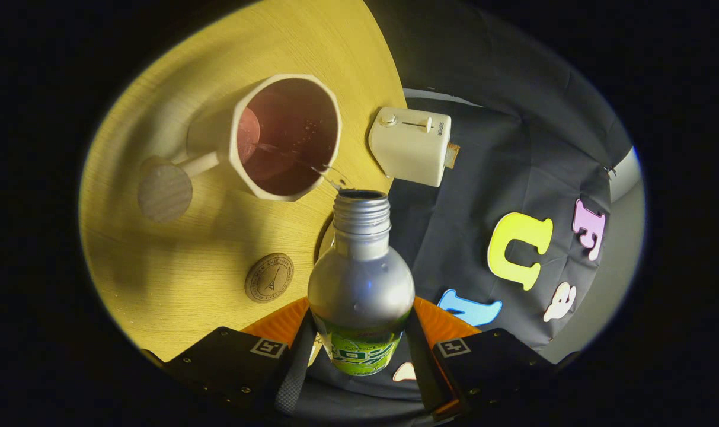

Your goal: Take the bottle from table, then pour the juice into the cup, finally place the bottle on the coaster

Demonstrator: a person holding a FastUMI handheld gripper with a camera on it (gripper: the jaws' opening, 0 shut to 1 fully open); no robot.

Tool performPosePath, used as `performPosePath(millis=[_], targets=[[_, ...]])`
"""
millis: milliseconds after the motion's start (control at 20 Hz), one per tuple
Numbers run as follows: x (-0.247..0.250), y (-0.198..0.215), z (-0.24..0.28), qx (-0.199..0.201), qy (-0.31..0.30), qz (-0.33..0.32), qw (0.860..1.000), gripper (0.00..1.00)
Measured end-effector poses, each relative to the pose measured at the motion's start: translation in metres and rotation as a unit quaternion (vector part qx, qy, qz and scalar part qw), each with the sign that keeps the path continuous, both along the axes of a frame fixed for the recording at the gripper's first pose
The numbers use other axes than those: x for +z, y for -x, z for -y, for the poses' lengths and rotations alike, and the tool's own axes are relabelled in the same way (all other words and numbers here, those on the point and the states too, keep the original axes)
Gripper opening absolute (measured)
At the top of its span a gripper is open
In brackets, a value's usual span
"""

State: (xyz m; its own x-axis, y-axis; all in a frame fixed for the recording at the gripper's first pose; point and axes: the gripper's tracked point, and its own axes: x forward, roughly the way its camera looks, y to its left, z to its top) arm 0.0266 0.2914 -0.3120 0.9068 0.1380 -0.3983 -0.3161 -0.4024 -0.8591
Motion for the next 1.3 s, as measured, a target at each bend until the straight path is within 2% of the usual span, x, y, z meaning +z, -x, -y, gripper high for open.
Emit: performPosePath(millis=[1300], targets=[[0.025,-0.011,-0.006,0.033,0.031,0.023,0.999,0.77]])
